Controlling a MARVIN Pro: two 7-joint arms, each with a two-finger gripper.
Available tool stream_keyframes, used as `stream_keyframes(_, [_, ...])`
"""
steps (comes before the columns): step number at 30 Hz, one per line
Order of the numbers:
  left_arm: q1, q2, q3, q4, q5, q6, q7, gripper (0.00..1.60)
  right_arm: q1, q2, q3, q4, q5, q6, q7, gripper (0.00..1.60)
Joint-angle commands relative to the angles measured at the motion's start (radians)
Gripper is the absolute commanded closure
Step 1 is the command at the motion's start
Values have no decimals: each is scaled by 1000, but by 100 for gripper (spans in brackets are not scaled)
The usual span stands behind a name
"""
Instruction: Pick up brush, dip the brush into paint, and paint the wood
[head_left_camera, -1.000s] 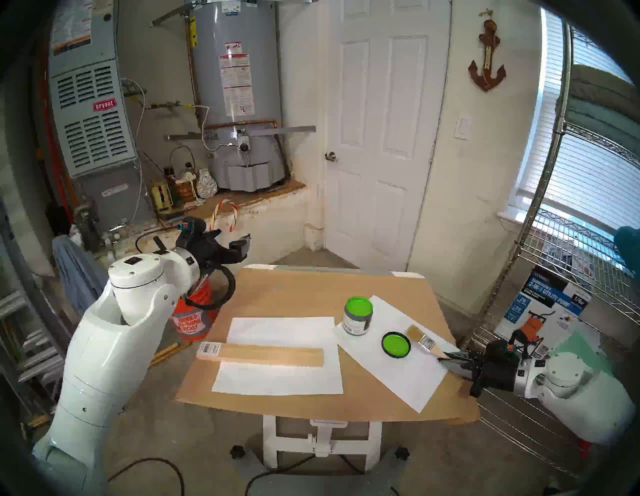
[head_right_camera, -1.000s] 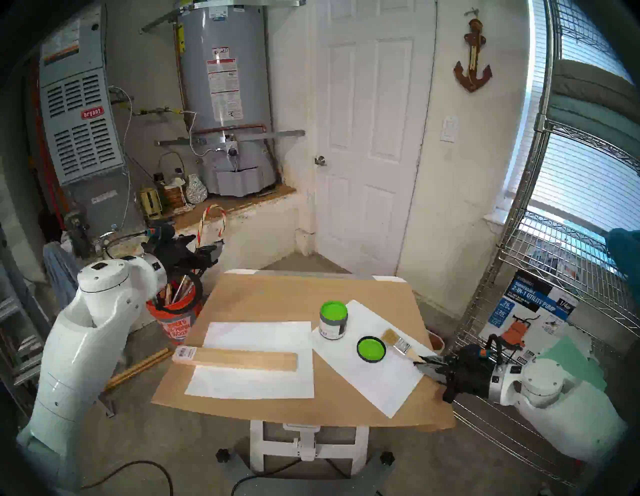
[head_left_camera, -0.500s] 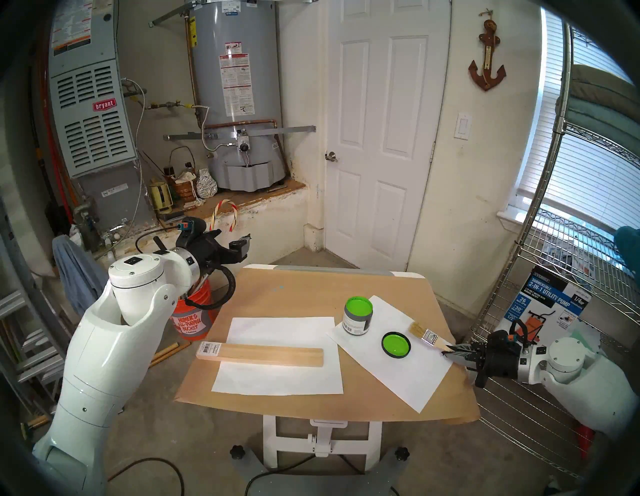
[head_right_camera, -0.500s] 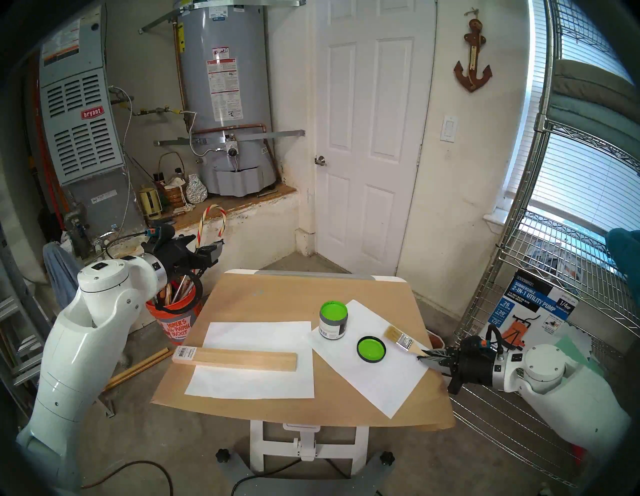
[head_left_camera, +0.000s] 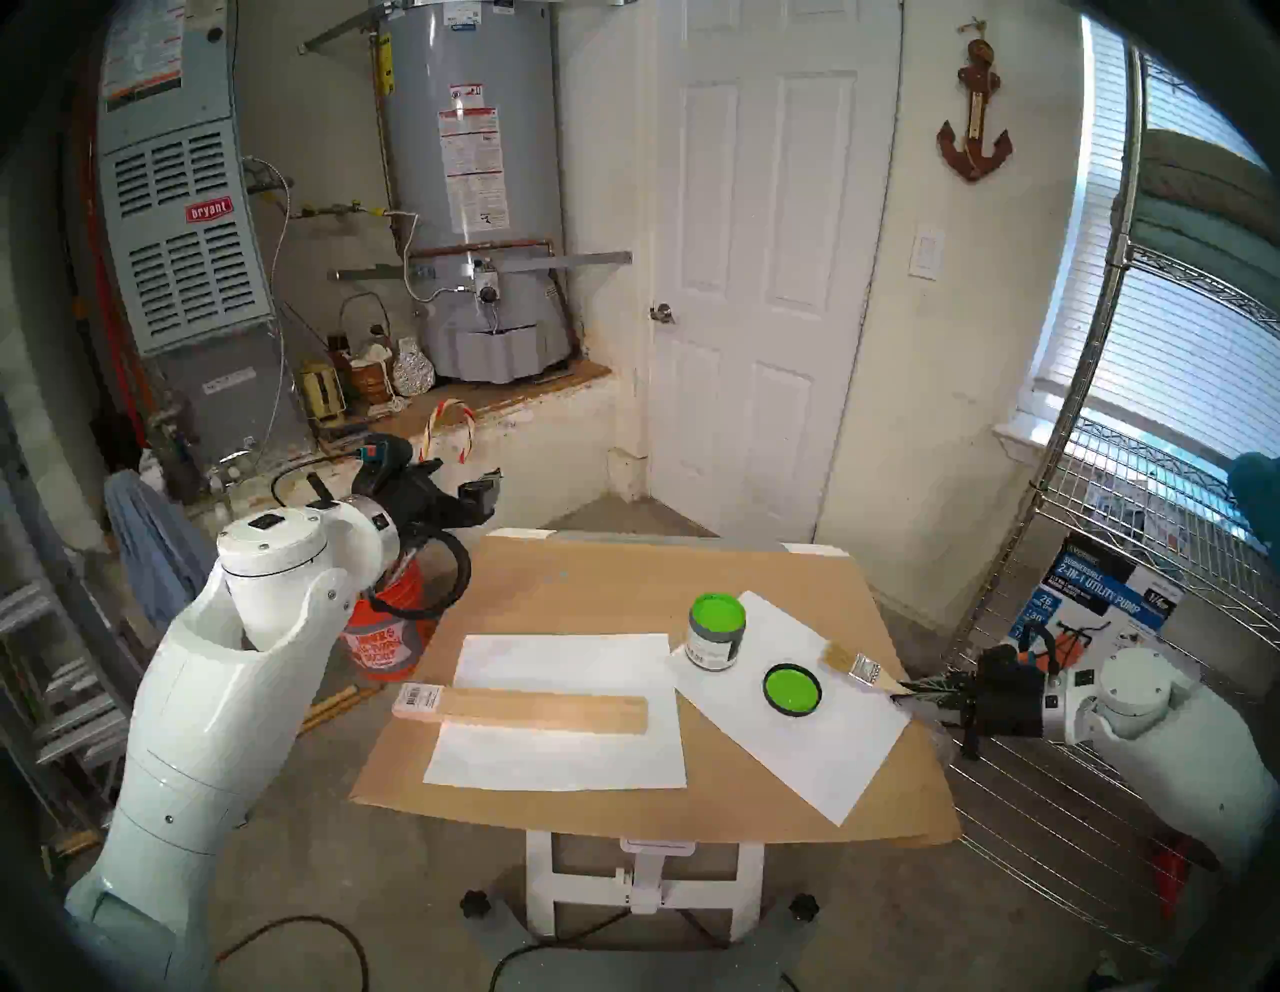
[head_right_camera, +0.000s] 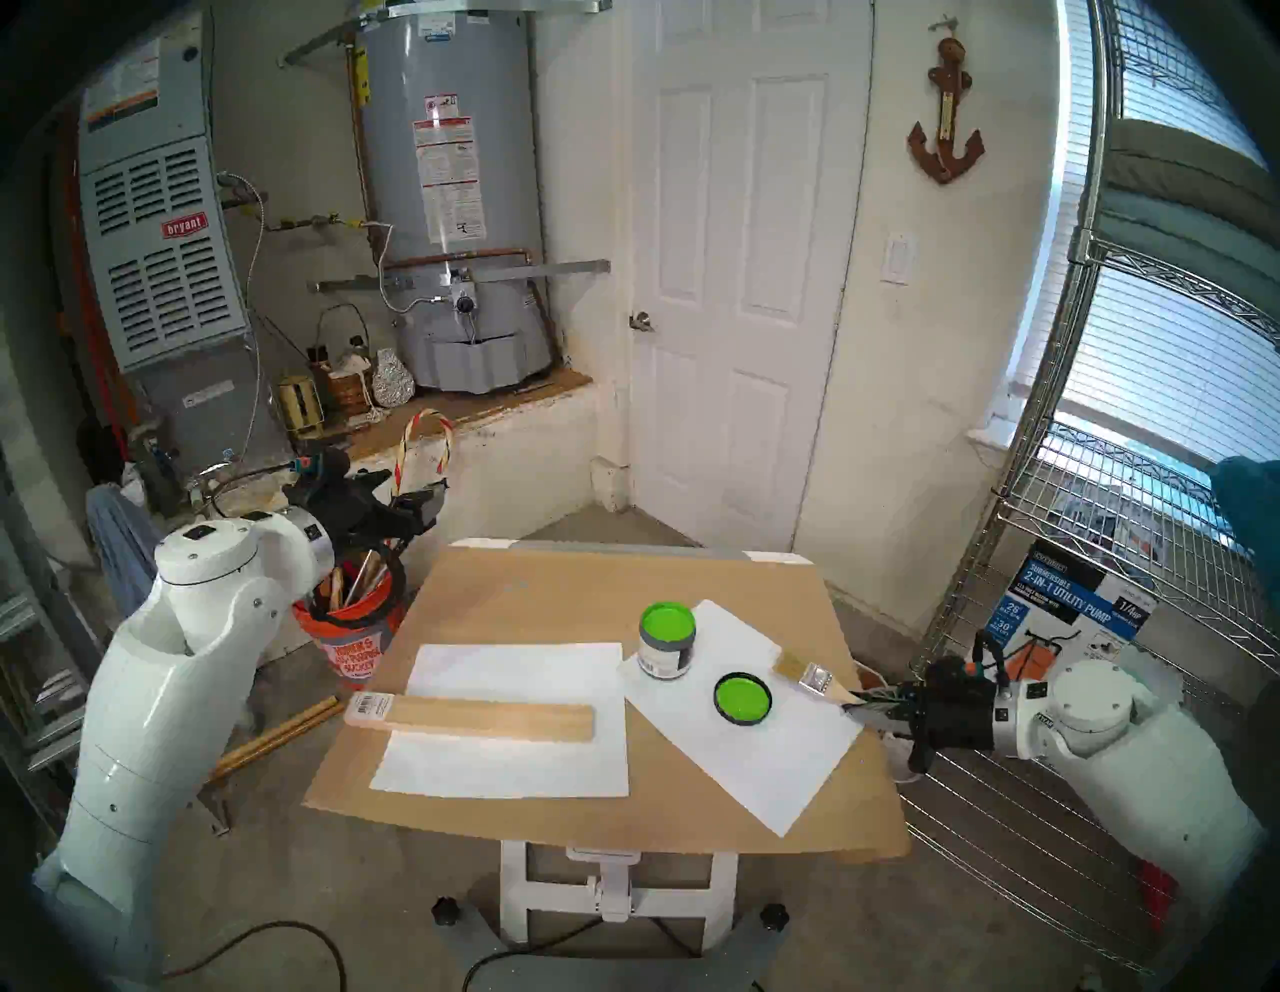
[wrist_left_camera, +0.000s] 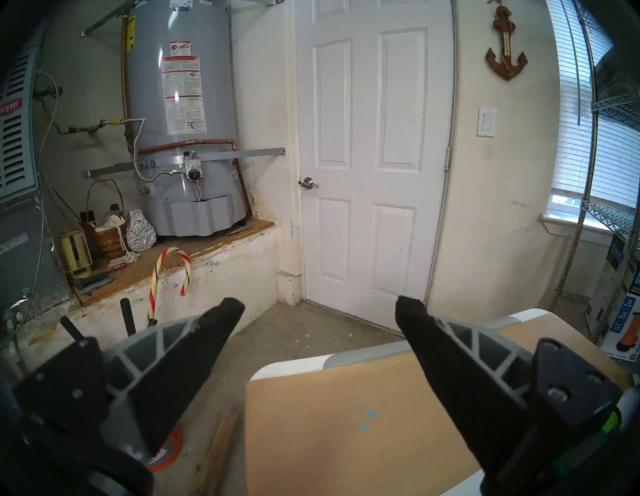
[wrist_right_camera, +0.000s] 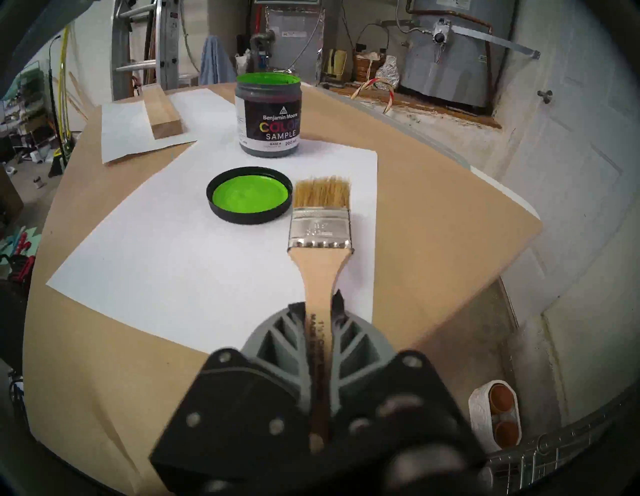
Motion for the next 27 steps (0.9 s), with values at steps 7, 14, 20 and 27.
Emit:
stream_keyframes(7, [-9,2,-9,-17,-2,-3,0,0,170,-23,-43,84,-52,-20,132,155])
stream_keyframes(14, [-9,2,-9,-17,-2,-3,0,0,221,-39,-68,130,-79,-30,178,154])
stream_keyframes(20, [-9,2,-9,-17,-2,-3,0,0,241,-46,-77,149,-89,-35,209,131])
stream_keyframes(27, [-9,2,-10,-17,-2,-3,0,0,253,-54,-81,164,-101,-35,237,117])
